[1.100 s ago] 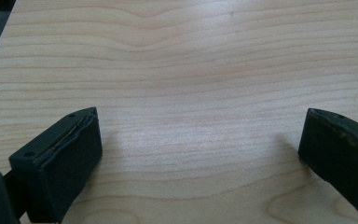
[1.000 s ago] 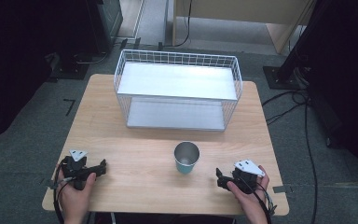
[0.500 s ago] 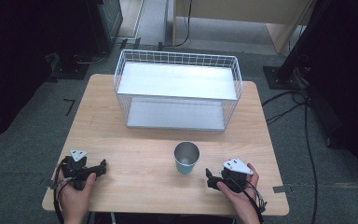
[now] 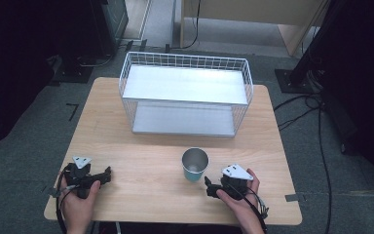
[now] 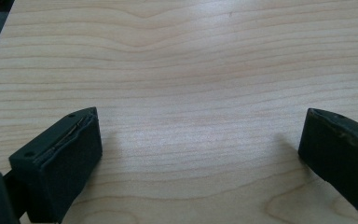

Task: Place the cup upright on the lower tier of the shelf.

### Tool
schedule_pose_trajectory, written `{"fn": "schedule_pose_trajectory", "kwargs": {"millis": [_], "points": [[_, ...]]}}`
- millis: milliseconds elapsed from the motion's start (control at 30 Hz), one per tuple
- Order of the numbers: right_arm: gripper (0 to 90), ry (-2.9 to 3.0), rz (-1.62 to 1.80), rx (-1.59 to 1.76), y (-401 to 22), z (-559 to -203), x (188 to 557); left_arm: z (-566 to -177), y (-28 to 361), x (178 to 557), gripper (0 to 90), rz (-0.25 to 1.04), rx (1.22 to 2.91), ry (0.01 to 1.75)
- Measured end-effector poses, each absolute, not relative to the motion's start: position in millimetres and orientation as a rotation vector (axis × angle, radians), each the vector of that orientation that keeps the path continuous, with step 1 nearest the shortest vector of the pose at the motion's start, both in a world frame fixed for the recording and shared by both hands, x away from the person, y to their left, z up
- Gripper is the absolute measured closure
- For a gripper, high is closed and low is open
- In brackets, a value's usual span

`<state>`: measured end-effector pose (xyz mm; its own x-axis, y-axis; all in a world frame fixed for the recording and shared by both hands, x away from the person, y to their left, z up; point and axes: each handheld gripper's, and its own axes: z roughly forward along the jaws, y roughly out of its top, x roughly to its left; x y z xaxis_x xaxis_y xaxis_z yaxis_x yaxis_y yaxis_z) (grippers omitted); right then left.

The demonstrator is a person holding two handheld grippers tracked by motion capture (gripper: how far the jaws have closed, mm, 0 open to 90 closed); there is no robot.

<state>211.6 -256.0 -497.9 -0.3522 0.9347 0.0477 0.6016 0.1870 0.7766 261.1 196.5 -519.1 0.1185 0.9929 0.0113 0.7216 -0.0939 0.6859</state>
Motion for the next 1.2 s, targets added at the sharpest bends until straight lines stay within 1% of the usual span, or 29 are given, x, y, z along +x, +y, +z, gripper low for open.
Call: {"fn": "schedule_pose_trajectory", "kwargs": {"millis": [700, 1200], "points": [[5.9, 2.071, 1.108, 1.377, -232, -493, 217, -519, 197, 261, 0.0, 0.67, 1.875, 1.656], [6.0, 2.058, 1.204, 1.365, -214, -488, 227, -519, 197, 261, 0.0, 0.67, 1.875, 1.657]]}}
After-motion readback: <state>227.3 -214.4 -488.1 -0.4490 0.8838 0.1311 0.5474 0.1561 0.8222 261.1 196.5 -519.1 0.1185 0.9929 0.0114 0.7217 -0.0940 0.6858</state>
